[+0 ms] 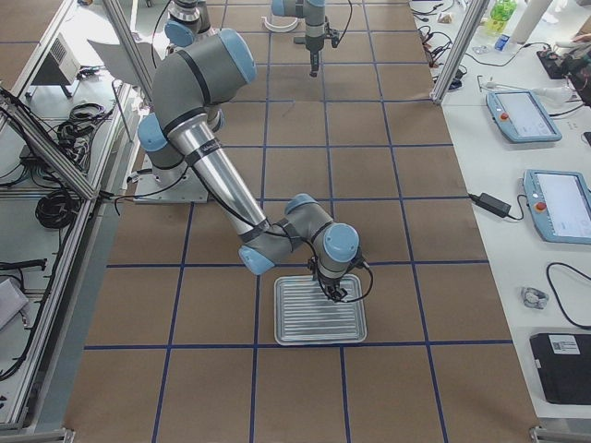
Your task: Place bearing gear from tray to pile
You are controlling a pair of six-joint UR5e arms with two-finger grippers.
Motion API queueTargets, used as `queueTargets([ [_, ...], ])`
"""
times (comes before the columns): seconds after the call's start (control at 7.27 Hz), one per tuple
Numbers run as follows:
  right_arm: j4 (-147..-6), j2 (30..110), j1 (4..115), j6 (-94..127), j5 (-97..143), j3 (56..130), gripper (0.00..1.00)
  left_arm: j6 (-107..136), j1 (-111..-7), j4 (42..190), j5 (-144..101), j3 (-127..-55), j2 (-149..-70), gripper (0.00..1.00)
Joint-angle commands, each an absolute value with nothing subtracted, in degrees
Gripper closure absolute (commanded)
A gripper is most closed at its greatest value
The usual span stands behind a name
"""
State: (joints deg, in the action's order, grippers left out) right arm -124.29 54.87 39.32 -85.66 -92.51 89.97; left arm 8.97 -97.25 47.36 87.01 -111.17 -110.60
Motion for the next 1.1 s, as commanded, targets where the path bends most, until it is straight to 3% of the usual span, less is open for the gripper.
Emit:
queueTargets([
  [0.0, -124.63, 53.79, 39.2, -85.61, -92.02, 89.91, 0.26, -5.2, -87.59, 57.52, 86.66, -107.42, -109.52, 0.87],
  [0.14, -124.8, 53.88, 39.2, -85.78, -92.11, 89.91, 0.33, -11.71, -82.49, 57.92, 87.44, -106.71, -109.51, 0.87],
  [0.55, -124.8, 53.96, 39.2, -85.69, -92.64, 89.3, 0.42, -22.48, -73.33, 57.92, 92.44, -106.87, -109.51, 0.91],
  [0.96, -124.72, 54.14, 39.29, -84.47, -92.03, 89.65, 0.39, -34.25, -66.72, 57.57, 92.72, -109.15, -109.34, 0.91],
])
